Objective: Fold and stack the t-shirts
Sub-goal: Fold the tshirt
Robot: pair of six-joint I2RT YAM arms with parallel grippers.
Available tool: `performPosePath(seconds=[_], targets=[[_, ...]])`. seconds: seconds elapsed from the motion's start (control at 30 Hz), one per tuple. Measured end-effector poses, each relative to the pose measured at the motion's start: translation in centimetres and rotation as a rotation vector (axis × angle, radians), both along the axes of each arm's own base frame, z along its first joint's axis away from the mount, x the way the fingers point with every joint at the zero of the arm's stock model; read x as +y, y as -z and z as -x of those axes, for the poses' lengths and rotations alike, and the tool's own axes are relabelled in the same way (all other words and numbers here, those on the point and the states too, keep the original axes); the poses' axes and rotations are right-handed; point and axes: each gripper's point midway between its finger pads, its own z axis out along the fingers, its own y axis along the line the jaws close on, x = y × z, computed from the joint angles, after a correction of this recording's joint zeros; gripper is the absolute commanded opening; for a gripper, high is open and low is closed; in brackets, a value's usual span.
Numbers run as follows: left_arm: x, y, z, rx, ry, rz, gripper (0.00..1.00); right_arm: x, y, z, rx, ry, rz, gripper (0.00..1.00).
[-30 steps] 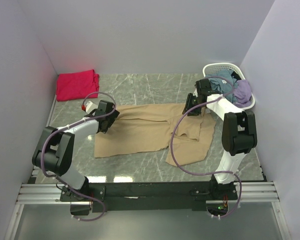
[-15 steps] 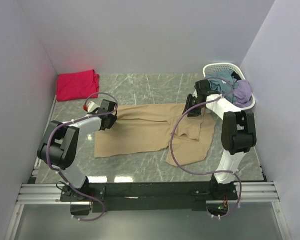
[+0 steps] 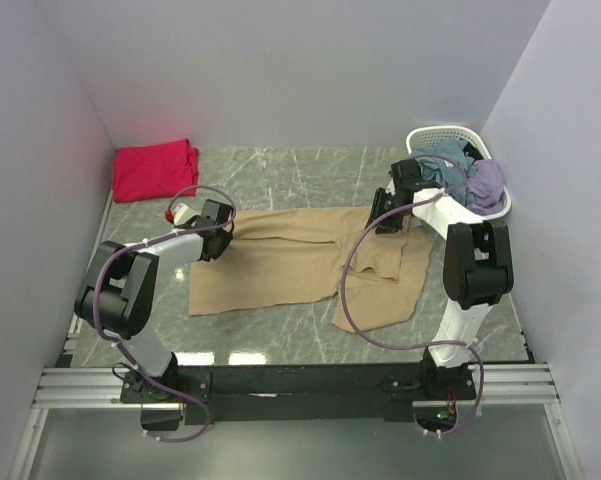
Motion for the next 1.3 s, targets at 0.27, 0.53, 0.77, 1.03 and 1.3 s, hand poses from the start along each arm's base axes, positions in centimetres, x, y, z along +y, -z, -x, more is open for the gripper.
performPosePath(seconds=[0.27, 0.53, 0.77, 1.03, 1.3], targets=[[0.6, -0.4, 0.0, -0.020, -0.019, -0.019, 0.74, 0.0, 0.1, 0.0, 0.002, -0.005, 0.000, 0.43], [1.1, -0.3, 0.1, -0.017, -0.047, -0.035, 0.62, 0.3, 0.8, 0.2, 0.021, -0.014, 0.002, 0.43], [1.1, 0.3, -0.3, 0.001, -0.054, -0.049, 0.37, 0.3, 1.1, 0.2, 0.028, -0.015, 0.003, 0.43], [1.4, 0.4, -0.1, 0.012, -0.059, -0.062, 0.14, 0.3, 1.1, 0.2, 0.028, -0.015, 0.004, 0.43], [2.2, 0.0, -0.1, 0.006, -0.075, -0.092, 0.01, 0.3, 1.1, 0.2, 0.028, -0.016, 0.003, 0.43]])
